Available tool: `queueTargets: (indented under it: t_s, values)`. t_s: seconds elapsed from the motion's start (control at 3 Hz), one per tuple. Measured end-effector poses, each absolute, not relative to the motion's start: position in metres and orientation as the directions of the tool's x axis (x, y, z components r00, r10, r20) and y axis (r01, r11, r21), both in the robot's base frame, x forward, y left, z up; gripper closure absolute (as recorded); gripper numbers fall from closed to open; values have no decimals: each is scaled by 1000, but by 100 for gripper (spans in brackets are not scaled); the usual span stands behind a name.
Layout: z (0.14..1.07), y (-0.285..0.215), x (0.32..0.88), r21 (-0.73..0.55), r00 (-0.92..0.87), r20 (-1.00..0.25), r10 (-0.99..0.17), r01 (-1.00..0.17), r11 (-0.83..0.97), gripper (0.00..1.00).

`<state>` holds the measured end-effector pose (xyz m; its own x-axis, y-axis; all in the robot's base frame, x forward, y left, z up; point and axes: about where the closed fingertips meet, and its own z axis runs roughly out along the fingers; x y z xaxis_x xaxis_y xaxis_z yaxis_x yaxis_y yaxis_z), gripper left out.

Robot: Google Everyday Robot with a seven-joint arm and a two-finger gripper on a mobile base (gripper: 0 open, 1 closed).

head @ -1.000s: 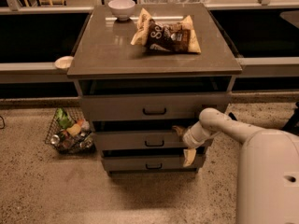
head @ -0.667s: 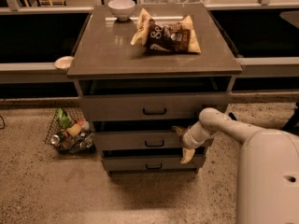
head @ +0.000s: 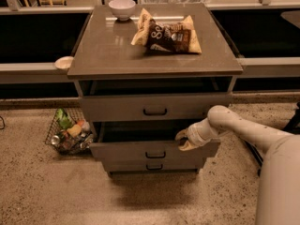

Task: Open middle drawer

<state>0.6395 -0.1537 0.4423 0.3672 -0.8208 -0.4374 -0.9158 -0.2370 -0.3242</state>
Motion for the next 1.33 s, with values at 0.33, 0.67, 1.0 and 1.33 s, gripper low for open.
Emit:
queueTargets:
  t_s: [0.33,0.67,1.0,1.33]
  values:
    - [462,-154,636,-352,383,-468,-796,-907,-230,94]
    - [465,-152,637,-353,376,-501,-779,-911,-213,81]
    - [466,-152,637,-353,376,-503,-778,-911,-212,58]
    - [466,-152,637,-353,376,-503,-778,-911,-212,34]
